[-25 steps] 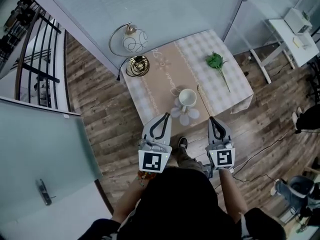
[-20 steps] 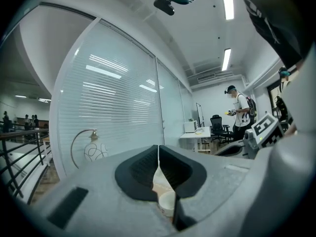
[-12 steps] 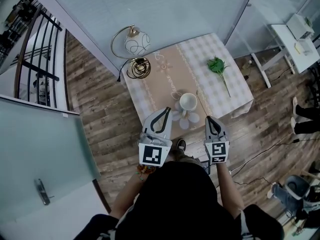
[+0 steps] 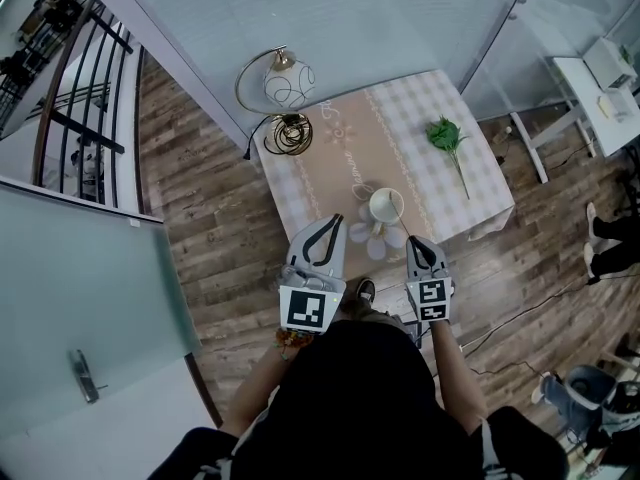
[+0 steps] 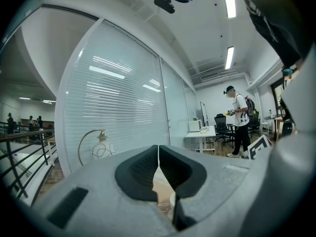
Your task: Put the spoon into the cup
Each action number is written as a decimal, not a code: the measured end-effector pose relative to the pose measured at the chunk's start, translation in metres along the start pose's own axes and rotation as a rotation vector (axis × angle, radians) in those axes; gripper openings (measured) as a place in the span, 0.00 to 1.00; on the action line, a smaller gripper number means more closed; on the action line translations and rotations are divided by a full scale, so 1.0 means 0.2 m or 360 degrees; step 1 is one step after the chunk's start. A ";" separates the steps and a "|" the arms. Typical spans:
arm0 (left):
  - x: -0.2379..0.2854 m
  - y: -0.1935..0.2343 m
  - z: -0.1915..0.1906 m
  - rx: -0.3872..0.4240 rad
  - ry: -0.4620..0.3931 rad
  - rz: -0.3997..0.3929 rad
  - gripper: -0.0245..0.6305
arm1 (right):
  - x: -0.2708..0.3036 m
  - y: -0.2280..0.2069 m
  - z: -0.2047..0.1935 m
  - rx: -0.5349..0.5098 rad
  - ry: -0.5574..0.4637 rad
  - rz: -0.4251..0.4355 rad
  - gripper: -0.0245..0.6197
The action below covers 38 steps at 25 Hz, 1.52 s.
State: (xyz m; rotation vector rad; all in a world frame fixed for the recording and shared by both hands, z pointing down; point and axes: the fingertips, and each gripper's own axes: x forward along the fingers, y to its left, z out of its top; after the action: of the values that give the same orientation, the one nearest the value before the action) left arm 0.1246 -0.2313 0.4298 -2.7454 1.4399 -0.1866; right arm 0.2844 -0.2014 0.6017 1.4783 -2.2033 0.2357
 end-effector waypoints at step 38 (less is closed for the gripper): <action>-0.03 0.15 -0.04 -0.0001 0.0032 0.0062 0.07 | 0.25 0.16 -0.10 -0.0009 0.0164 0.0113 0.05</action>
State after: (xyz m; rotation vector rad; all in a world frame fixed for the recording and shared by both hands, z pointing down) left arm 0.0946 -0.2432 0.4343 -2.7212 1.4977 -0.2129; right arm 0.2456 -0.2214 0.6457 1.3557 -2.1743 0.3218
